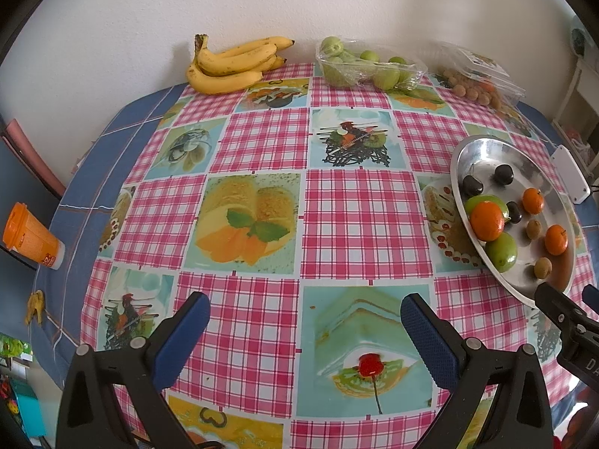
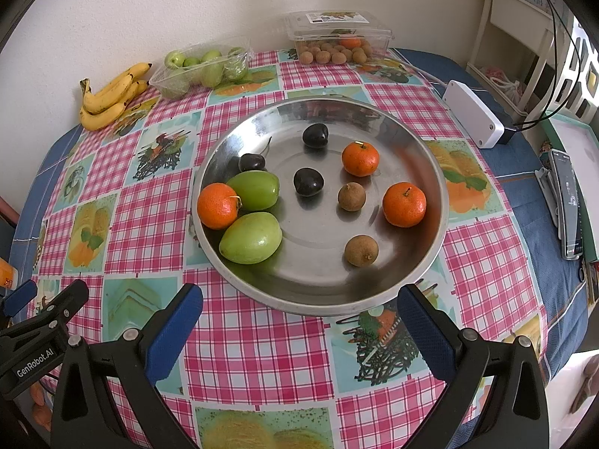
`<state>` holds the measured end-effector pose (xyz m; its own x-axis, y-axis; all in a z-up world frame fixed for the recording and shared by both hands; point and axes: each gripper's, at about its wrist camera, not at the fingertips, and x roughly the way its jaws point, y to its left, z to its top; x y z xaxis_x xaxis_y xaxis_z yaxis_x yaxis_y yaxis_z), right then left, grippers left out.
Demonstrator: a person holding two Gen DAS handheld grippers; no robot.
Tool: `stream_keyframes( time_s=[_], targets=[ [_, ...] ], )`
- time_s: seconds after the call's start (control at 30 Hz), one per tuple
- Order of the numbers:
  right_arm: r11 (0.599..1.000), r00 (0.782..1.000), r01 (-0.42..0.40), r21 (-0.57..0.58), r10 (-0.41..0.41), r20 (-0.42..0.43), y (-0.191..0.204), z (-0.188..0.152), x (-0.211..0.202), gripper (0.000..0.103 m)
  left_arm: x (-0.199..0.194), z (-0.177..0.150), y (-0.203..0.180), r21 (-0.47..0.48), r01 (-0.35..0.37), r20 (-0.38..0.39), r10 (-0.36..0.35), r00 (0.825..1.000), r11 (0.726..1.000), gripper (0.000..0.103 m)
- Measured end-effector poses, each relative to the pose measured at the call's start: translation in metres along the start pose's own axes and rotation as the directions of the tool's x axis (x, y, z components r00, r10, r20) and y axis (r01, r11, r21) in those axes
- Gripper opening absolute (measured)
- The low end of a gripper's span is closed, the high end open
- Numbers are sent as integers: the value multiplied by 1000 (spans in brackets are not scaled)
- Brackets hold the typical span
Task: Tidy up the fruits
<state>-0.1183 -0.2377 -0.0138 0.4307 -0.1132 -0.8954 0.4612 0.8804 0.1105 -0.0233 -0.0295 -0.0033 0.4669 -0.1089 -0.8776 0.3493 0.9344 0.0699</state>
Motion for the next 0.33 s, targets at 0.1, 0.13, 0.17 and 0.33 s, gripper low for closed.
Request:
stream_keyframes(
  time_s=[0.1, 0.13, 0.17, 0.33],
  targets=[
    [1000, 1000, 0, 0, 0, -1, 0, 0, 0, 103, 1, -1, 3, -11, 0, -6, 0, 1000, 1000, 103],
    [1000, 1000, 0, -2, 0, -3, 0, 0, 0, 103, 1, -1, 4, -12, 1, -6, -1, 1000, 1000, 103],
    [1000, 1000, 1, -3, -1, -5, -1, 0, 1, 103, 0, -1, 4, -12, 1, -4, -1, 1000, 1000, 103],
    [1000, 1000, -1, -11, 1, -9, -3, 0, 2, 103, 0, 1, 5, -16, -2, -3, 2, 1000, 1000, 103]
  ],
)
